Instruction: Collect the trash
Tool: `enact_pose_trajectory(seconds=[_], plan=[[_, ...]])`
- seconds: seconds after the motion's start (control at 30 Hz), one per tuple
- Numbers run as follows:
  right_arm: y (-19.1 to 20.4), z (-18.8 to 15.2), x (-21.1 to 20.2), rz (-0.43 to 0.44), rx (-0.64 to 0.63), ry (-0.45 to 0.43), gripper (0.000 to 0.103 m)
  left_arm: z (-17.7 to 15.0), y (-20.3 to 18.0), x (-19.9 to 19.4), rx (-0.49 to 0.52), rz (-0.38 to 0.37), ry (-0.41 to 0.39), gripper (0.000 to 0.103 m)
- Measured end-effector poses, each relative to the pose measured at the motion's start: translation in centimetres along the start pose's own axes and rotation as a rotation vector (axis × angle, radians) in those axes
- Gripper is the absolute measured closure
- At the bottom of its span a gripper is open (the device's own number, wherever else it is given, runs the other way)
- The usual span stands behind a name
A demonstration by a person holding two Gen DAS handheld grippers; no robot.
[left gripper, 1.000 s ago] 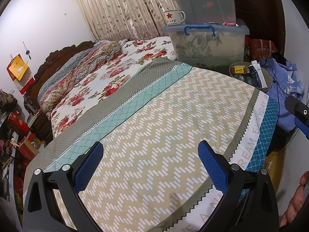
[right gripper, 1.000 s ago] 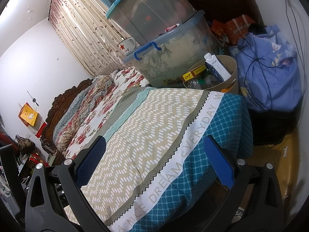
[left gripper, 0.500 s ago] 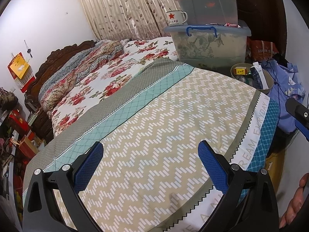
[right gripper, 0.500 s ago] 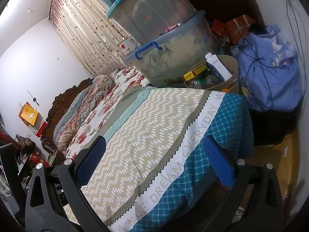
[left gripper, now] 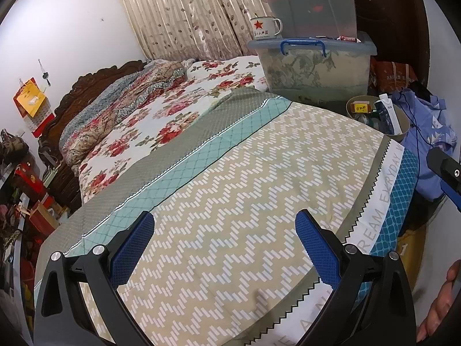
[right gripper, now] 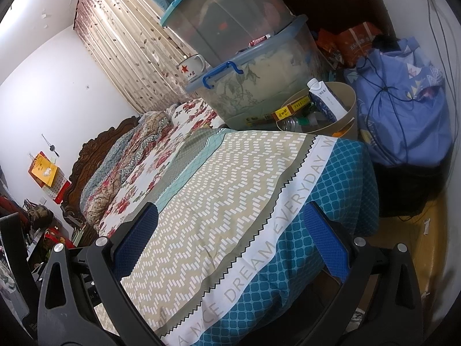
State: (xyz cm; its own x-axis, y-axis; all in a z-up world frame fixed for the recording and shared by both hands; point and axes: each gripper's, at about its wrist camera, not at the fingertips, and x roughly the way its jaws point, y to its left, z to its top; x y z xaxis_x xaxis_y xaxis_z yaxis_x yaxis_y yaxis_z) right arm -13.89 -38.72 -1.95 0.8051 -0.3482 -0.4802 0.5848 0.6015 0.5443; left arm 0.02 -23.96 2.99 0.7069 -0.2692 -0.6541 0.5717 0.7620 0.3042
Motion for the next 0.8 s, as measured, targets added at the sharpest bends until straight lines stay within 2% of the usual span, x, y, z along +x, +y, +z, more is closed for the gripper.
enact_pose_trajectory(seconds=[0.43,0.6,0.8], plan=[[0.3,-0.2,0.1,0.000,-0.002,-0.001,0.003,0.1,0.1,-0.4,-0.011,-0.001,-0.011,0.009],[0.3,-0.2,0.1,-0.001,-0.001,0.000,0.003,0.2,0.7,-1.1,-0.050,-0.022,-0.033,0.009],[0.4,-0.3,0.1,0.001,-0.002,-0.001,0.003,0.2,1.1,-1.9,-0.070,-0.008,-0.061,0.009]])
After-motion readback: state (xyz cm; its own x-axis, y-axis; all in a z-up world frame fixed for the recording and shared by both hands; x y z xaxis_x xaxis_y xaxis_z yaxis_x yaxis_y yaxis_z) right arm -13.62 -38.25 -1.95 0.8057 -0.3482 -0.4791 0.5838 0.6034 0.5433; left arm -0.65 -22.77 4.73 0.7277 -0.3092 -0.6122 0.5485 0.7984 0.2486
